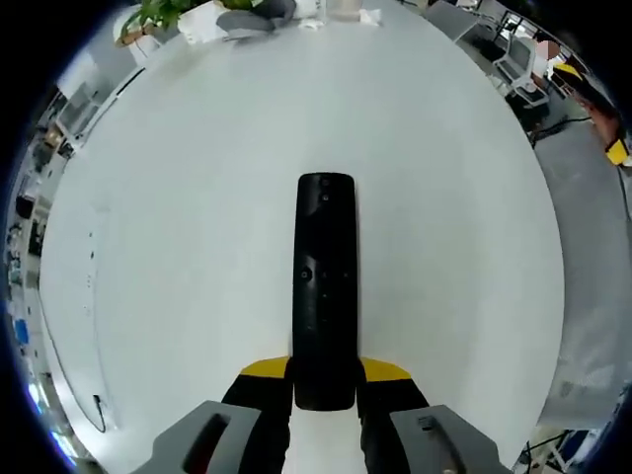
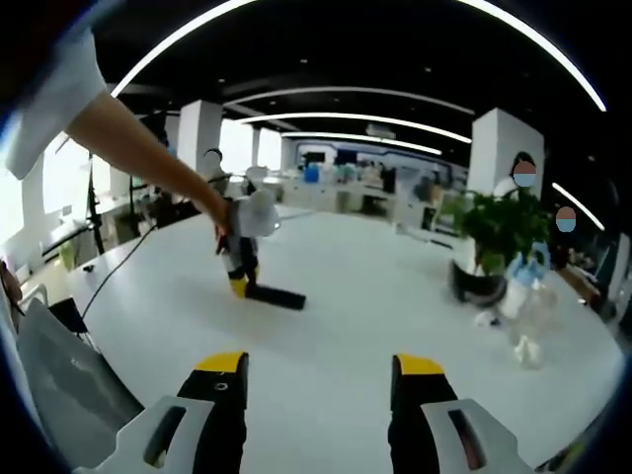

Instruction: Press the specified remote control buttons in sequence, fully releasing each button before pressing the next.

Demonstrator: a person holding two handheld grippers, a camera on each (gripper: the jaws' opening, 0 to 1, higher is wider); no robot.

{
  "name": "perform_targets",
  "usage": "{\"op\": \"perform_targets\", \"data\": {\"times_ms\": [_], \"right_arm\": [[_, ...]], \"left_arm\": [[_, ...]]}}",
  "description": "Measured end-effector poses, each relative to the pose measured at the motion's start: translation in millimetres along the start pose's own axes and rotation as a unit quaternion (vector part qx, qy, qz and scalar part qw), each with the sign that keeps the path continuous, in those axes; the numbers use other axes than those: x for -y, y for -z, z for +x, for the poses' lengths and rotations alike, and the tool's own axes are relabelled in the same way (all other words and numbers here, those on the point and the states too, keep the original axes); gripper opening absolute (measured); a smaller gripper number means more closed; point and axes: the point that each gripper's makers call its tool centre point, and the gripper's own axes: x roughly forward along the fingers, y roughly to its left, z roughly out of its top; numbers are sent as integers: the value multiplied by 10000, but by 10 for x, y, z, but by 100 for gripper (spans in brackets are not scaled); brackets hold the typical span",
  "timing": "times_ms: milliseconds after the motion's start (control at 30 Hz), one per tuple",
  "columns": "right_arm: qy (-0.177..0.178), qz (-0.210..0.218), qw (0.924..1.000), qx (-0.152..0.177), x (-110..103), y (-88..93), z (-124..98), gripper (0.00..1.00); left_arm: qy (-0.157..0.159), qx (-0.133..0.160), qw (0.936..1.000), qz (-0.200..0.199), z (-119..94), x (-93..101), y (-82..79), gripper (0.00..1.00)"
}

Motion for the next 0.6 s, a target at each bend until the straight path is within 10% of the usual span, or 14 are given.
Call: {"op": "perform_targets", "data": {"times_ms": [600], "right_arm": [[21, -52, 10000, -65, 1, 19, 11, 57]], "left_arm": [[-31, -45, 10000, -68, 6, -98, -15, 24]]}}
